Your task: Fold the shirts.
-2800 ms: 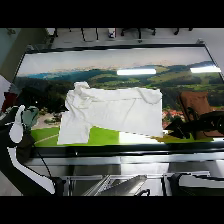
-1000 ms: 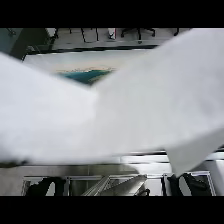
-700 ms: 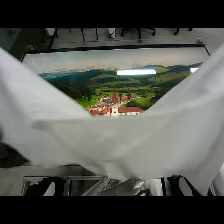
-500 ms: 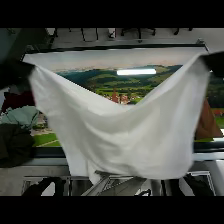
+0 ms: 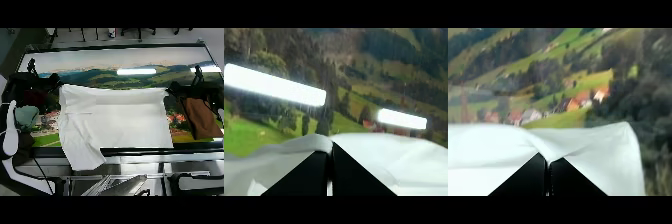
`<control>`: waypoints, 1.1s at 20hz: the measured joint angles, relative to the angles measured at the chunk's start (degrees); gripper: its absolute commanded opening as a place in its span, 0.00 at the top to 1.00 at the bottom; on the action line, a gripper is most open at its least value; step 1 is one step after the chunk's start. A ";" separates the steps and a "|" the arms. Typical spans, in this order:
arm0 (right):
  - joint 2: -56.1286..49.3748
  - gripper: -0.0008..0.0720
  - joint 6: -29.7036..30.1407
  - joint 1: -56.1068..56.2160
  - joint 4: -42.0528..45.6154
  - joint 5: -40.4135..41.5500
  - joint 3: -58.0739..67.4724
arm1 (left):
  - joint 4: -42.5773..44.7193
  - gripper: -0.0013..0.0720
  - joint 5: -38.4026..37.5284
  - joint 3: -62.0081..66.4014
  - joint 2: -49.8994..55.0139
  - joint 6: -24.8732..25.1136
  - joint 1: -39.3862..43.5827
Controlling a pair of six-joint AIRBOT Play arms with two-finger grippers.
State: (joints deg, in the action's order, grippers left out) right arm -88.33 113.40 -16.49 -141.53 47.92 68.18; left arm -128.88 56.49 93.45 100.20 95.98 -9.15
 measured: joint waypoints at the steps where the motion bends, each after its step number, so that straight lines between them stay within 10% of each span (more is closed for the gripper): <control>1: -2.47 0.97 0.20 -0.37 -0.26 0.24 2.67 | -0.04 0.96 0.02 4.09 2.93 -0.57 0.00; 11: -12.52 0.96 -1.33 -1.62 -0.96 1.97 16.94 | 0.59 0.96 3.17 21.09 14.34 -3.63 0.39; 22: -14.38 0.96 -9.88 0.94 19.26 11.45 12.85 | 23.32 0.96 20.79 19.12 14.82 -6.93 3.96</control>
State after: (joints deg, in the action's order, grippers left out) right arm -102.72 103.53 -15.55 -122.28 59.37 81.03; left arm -105.56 77.28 112.57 115.02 89.06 -5.19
